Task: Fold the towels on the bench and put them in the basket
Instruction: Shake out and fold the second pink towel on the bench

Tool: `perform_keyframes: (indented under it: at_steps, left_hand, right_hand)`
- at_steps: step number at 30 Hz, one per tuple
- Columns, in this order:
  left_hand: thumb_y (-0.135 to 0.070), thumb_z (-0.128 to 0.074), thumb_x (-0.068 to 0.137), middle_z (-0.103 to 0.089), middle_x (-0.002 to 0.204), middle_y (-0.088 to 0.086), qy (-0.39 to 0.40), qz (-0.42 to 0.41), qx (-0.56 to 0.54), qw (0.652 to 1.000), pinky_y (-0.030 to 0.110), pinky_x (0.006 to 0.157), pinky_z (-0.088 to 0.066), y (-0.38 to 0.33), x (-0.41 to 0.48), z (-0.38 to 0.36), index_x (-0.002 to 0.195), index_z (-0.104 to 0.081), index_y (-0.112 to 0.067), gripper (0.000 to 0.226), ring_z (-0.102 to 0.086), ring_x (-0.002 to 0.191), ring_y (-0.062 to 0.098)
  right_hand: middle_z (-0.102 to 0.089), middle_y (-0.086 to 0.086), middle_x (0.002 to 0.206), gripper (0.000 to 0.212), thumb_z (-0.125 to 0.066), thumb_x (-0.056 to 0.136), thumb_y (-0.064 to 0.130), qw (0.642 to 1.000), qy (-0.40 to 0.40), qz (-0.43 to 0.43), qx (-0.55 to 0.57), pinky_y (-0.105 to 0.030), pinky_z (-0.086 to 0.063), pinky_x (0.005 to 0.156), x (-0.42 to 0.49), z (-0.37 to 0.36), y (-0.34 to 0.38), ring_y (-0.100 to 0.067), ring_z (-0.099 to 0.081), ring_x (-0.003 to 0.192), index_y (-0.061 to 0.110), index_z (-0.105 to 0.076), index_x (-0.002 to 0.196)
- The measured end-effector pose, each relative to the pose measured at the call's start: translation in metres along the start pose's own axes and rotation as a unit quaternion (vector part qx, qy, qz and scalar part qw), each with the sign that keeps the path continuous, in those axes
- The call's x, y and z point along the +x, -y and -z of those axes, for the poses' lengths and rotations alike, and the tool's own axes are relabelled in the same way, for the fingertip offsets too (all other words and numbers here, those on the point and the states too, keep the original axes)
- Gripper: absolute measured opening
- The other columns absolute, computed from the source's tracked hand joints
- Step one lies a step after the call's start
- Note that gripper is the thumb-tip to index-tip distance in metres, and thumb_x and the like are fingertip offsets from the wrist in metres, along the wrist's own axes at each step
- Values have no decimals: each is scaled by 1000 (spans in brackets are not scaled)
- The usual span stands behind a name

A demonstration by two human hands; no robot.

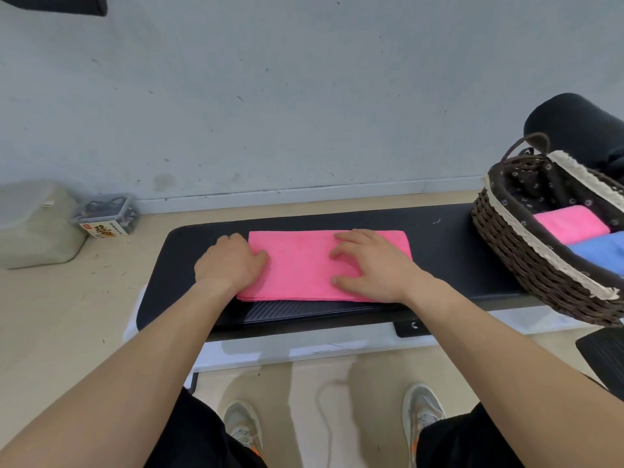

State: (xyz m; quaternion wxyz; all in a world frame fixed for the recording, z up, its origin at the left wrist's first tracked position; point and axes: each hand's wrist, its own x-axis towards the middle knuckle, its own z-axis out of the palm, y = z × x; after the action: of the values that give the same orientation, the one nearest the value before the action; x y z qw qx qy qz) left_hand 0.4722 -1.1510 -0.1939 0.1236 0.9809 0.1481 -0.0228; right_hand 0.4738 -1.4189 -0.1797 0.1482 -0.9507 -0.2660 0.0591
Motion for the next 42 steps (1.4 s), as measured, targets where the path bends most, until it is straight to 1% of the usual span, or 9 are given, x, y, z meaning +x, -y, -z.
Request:
perform_keyframes:
  at_steps: [6, 13, 20, 24, 26, 31, 35, 38, 42]
  left_hand:
    - [-31, -60, 86, -60, 79, 2, -1, -3, -140, 990, 35, 59, -44, -2, 5, 8, 82, -49, -14, 21, -57, 71, 21]
    - [-20, -78, 83, -63, 98, 1, 14, 14, -387, 922, 27, 66, -45, 5, 14, 19, 104, -58, -13, 30, -63, 90, 18]
    - [-19, -78, 83, -66, 93, -1, -30, -40, -458, 887, 23, 62, -46, -20, 12, 53, 106, -63, -15, 28, -64, 76, 12]
    - [-18, -79, 81, -67, 90, 2, -27, -82, -422, 903, 27, 70, -50, -52, 12, 65, 103, -65, -13, 27, -65, 79, 16]
    - [-20, -80, 79, -68, 94, 4, -20, -95, -394, 914, 30, 73, -52, -69, 11, 67, 99, -64, -17, 26, -67, 83, 18]
    - [-23, -80, 78, -63, 90, -8, -9, -128, -302, 945, 22, 64, -42, -109, 2, 59, 98, -62, -23, 26, -62, 81, 8]
    - [-23, -76, 80, -61, 96, -10, 10, -148, -214, 966, 27, 76, -45, -133, -8, 34, 99, -62, -25, 24, -61, 90, 13]
    - [-23, -73, 82, -59, 96, -12, 22, -159, -167, 973, 30, 84, -48, -147, -16, 14, 98, -62, -27, 20, -60, 95, 16]
    - [-25, -64, 87, -64, 93, -8, 23, -190, -106, 976, 35, 81, -52, -161, -27, -7, 100, -63, -22, 13, -62, 92, 19]
  right_hand:
    - [-33, 10, 158, 48, -71, 77, 54, 1000, 12, 6, 17, -37, -20, 120, 6, -2, -3, -18, -23, 147, 36, -60, 120]
    - [-44, 9, 149, 51, -75, 73, 55, 999, 19, 18, 24, -33, -24, 115, 14, -2, 2, -17, -30, 141, 33, -60, 116]
    - [-45, 10, 148, 56, -68, 73, 65, 999, -14, 30, 27, -43, -23, 118, 40, -27, 23, -22, -30, 142, 35, -58, 118]
    - [-51, 7, 143, 51, -55, 79, 68, 999, -14, 34, 36, -46, -27, 115, 50, -22, 31, -26, -36, 139, 34, -65, 116]
    - [-63, 4, 126, 46, -48, 84, 60, 996, -59, 27, 63, -44, -36, 108, 45, -9, 22, -27, -49, 127, 29, -71, 109]
    - [-61, 4, 115, 20, -62, 88, 37, 988, -105, -67, 96, -40, -47, 95, 8, 17, -33, -21, -54, 112, 29, -70, 105]
    - [-56, 7, 103, 31, -74, 80, 44, 988, -38, -110, 104, -37, -51, 89, -20, 21, -57, -14, -58, 98, 31, -68, 107]
    - [-52, 6, 103, 36, -75, 77, 50, 990, -18, -118, 70, -41, -50, 90, -27, 15, -58, -18, -53, 102, 33, -66, 108]
    - [-52, 4, 111, 38, -72, 78, 50, 991, -29, -123, 39, -43, -47, 93, -29, 10, -56, -22, -48, 108, 33, -63, 110]
